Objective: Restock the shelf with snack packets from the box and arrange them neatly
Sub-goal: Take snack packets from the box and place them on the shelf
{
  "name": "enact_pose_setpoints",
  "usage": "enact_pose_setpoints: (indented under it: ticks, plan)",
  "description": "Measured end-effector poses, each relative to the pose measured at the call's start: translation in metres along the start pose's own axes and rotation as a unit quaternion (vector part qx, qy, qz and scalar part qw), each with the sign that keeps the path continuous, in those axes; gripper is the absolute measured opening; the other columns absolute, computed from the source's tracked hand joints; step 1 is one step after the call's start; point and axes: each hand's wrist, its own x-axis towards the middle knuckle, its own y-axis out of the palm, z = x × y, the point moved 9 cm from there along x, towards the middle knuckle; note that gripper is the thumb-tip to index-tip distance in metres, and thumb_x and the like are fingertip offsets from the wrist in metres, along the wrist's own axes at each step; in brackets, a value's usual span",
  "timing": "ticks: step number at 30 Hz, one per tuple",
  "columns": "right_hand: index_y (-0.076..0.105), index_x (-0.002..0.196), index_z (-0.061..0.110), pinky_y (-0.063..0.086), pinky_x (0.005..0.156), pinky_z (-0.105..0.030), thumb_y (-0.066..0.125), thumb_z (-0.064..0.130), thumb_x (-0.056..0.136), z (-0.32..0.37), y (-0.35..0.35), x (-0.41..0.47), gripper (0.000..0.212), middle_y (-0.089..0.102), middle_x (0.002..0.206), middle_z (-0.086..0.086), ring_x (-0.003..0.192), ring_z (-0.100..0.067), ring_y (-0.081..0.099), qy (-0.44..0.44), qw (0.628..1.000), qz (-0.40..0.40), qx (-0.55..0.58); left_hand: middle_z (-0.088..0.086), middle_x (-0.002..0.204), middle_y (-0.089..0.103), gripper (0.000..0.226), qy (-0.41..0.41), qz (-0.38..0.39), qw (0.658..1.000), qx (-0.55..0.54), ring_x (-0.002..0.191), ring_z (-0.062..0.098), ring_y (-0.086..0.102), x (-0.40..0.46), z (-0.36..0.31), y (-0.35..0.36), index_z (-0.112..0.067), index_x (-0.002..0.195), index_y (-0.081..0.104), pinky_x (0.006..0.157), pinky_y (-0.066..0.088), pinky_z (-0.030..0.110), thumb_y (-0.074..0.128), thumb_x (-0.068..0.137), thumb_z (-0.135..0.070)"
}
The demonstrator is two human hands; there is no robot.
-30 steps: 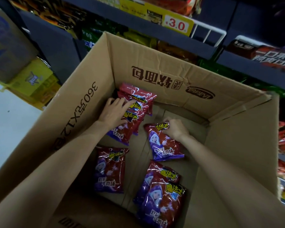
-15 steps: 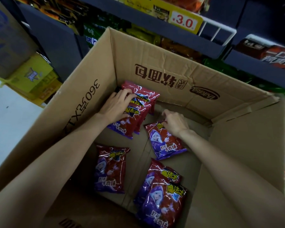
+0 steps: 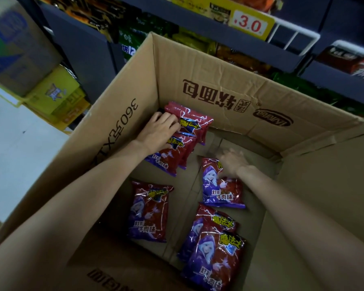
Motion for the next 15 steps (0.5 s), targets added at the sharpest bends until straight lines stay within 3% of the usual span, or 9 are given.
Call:
enact_pose_setpoints:
  ticks: [3, 6, 8, 12, 15]
  plan:
    - [0.037, 0.141, 0.017, 0.033, 0.106, -0.039, 0.068, 0.033, 0.084, 0.001, -0.005, -0.022, 0.067, 0.040, 0.144, -0.008, 0.133, -0.027, 0.035, -0.029, 0.999, 0.009, 0.014, 0.003, 0.131, 0.049, 0.054, 0.034, 0.025, 0.999, -0.018, 0.128, 0.020, 0.039, -0.008, -0.006, -0.001, -0.017, 0.122, 0.046, 0.112, 0.016, 0.035, 0.070, 0.079, -0.039]
    - [0.021, 0.148, 0.015, 0.037, 0.102, -0.034, 0.066, 0.021, 0.087, 0.009, 0.001, -0.055, 0.076, 0.037, 0.146, -0.011, 0.130, -0.026, 0.041, -0.058, 0.995, 0.061, 0.048, 0.004, 0.130, 0.052, 0.056, 0.015, 0.064, 0.997, -0.047, 0.119, 0.020, 0.049, -0.020, -0.006, -0.001, -0.017, 0.125, 0.037, 0.101, 0.030, 0.029, 0.066, 0.083, -0.040]
    - [0.019, 0.147, 0.016, 0.041, 0.097, -0.035, 0.065, 0.022, 0.087, 0.012, 0.000, -0.075, 0.076, 0.044, 0.141, -0.011, 0.125, -0.026, 0.047, -0.059, 0.996, 0.061, 0.035, 0.003, 0.131, 0.053, 0.062, 0.001, 0.061, 0.997, -0.054, 0.117, 0.019, 0.051, -0.028, -0.006, -0.010, -0.019, 0.132, 0.032, 0.098, 0.035, 0.030, 0.064, 0.084, -0.044]
    - [0.030, 0.140, 0.018, 0.047, 0.082, -0.034, 0.061, 0.023, 0.089, 0.015, -0.045, -0.115, 0.060, 0.060, 0.121, -0.009, 0.108, -0.026, 0.058, -0.061, 0.996, -0.064, -0.027, 0.004, 0.128, 0.056, 0.067, -0.026, 0.022, 0.997, -0.064, 0.111, 0.020, 0.057, -0.041, -0.005, -0.051, -0.020, 0.136, 0.029, 0.087, 0.047, 0.032, 0.058, 0.085, -0.053]
    - [0.036, 0.132, 0.023, 0.048, 0.079, -0.035, 0.060, 0.029, 0.089, 0.007, -0.099, -0.165, 0.050, 0.061, 0.120, -0.005, 0.108, -0.024, 0.059, -0.059, 0.979, -0.194, 0.016, 0.005, 0.127, 0.057, 0.070, -0.078, -0.038, 0.989, -0.116, 0.109, 0.023, 0.059, -0.057, -0.003, -0.100, -0.019, 0.136, 0.032, 0.084, 0.051, 0.036, 0.059, 0.083, -0.055]
